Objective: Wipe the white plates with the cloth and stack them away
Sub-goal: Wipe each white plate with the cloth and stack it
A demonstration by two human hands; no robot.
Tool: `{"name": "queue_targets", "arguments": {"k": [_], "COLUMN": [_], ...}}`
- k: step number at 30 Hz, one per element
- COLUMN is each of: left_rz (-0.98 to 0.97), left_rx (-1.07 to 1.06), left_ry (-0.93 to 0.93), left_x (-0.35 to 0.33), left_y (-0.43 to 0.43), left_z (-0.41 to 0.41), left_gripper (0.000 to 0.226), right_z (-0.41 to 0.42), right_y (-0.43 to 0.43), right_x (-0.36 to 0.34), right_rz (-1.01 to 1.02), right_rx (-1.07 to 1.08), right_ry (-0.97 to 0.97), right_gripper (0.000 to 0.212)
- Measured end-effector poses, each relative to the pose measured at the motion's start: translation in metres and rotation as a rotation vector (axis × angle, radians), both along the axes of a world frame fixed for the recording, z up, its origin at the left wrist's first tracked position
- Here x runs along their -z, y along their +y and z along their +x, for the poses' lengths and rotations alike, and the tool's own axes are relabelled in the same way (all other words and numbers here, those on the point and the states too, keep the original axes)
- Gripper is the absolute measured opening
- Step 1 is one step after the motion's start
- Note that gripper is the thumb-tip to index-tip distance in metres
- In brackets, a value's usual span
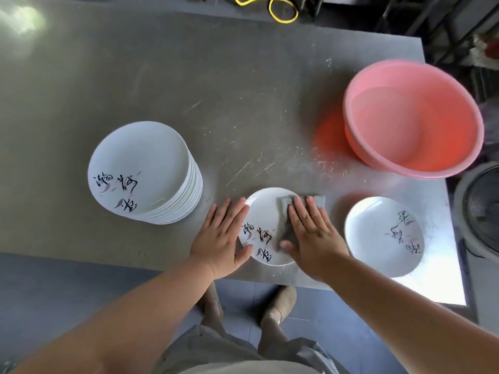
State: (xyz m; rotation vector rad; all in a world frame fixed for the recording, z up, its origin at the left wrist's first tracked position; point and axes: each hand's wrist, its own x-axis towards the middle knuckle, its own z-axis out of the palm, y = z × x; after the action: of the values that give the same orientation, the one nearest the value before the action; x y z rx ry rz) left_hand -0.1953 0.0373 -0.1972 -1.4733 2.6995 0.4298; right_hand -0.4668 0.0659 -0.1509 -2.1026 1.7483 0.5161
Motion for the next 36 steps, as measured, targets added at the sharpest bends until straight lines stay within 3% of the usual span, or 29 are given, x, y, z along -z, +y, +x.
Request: {"name": "queue_targets", "arguments": {"k": [4, 12, 19, 22, 26, 30, 33, 36], "left_rz": [0.018, 0.089, 0.042, 0.039, 0.052, 0.204, 0.283, 0.151], "left_rx": [-0.005, -0.106, -0.156, -0.216, -0.364, -0.518, -0.500, -0.388], "left_ry": [0.000, -0.062, -0.078, -0.099, -0.097, -0.109, -0.122, -0.066], "left_x": [-0.003, -0.011, -0.013, -0.009, -0.010, -0.014, -0.028, -0.038], "left_y": [0.002, 0.004, 0.014, 0.023, 0.034, 0.043, 0.066, 0.074], "left_z": [-0.001, -0.013, -0.020, -0.024, -0.041, -0.059, -0.064, -0.047], "left_gripper": [0.091, 0.092, 0.094, 0.093, 0.091, 0.093, 0.101, 0.100], "right_z": [0.020, 0.006, 0.035, 0.035, 0.016, 0.020, 0.033, 0.026], "right_y": [0.056, -0.026, 0.061, 0.044, -0.007, 0.017, 0.061, 0.074], "right_x": [-0.002, 0.007, 0.009, 0.010, 0.009, 0.008, 0.001, -0.003], "right_rz": [0.062, -0.042, -0.017, -0.028, -0.067, -0.014, -0.018, -0.057], "right_rx": [0.131, 0.043, 0.241, 0.266, 0.179, 0.173, 0.146, 0.087], "right_ry": [-0.050, -0.031, -0.139, -0.162, -0.124, -0.133, -0.153, -0.151], "right_gripper": [0.102, 0.095, 0.104, 0.104, 0.099, 0.101, 0.104, 0.097]}}
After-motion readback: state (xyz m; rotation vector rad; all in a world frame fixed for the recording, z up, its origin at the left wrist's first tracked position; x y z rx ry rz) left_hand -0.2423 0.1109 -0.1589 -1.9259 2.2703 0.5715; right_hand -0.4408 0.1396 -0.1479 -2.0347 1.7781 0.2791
